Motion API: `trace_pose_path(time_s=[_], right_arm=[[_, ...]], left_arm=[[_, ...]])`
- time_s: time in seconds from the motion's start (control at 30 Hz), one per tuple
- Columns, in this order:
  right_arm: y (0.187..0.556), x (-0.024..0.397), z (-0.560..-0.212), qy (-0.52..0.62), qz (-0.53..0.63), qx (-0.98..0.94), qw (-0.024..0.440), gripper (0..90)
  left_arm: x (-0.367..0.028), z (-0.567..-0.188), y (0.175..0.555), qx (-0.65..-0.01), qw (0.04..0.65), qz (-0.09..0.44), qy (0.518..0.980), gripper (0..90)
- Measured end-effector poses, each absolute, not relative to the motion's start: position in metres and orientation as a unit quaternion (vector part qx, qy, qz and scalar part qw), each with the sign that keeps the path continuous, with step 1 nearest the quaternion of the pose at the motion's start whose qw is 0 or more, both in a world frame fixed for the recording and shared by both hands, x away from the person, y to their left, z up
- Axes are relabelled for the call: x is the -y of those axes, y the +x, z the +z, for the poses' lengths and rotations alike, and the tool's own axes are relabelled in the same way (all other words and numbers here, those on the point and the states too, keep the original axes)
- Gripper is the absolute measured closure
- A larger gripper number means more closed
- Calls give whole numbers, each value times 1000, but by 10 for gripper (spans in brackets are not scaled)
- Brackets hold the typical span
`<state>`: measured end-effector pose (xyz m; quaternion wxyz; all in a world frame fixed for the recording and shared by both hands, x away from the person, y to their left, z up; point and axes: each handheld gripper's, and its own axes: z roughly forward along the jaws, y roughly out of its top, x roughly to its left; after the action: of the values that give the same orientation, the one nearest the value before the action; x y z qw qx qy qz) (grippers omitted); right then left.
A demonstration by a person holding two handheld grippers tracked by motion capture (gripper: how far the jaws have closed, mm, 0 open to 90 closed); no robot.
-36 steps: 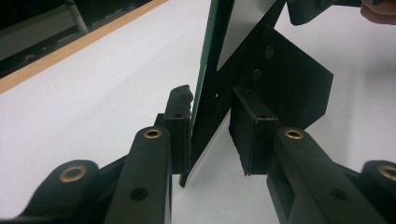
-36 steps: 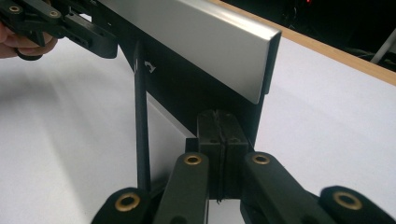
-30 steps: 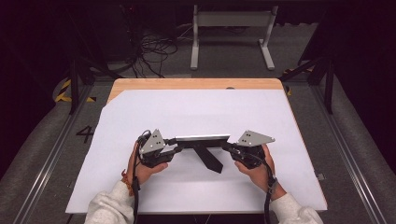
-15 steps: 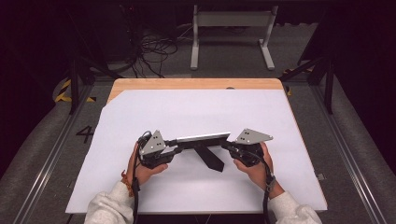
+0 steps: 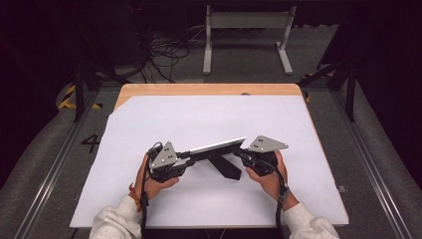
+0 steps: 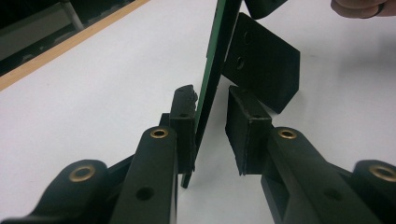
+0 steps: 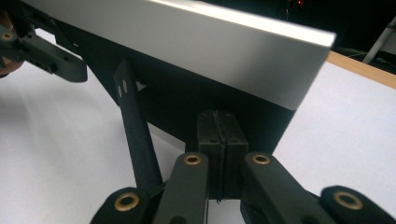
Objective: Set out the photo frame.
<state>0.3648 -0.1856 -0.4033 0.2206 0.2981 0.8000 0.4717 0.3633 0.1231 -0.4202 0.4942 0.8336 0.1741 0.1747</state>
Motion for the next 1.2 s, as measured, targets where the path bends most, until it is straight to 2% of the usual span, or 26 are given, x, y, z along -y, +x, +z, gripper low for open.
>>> trace_pose_path(time_s=[0.67, 1.2], right_arm=[[367, 175, -397, 292, 477, -799, 223, 900], [368, 176, -393, 294, 482, -794, 224, 900]], left_arm=[[-116, -416, 352, -154, 483, 178, 843, 718], [-109, -404, 339, -137, 500, 181, 836, 716]])
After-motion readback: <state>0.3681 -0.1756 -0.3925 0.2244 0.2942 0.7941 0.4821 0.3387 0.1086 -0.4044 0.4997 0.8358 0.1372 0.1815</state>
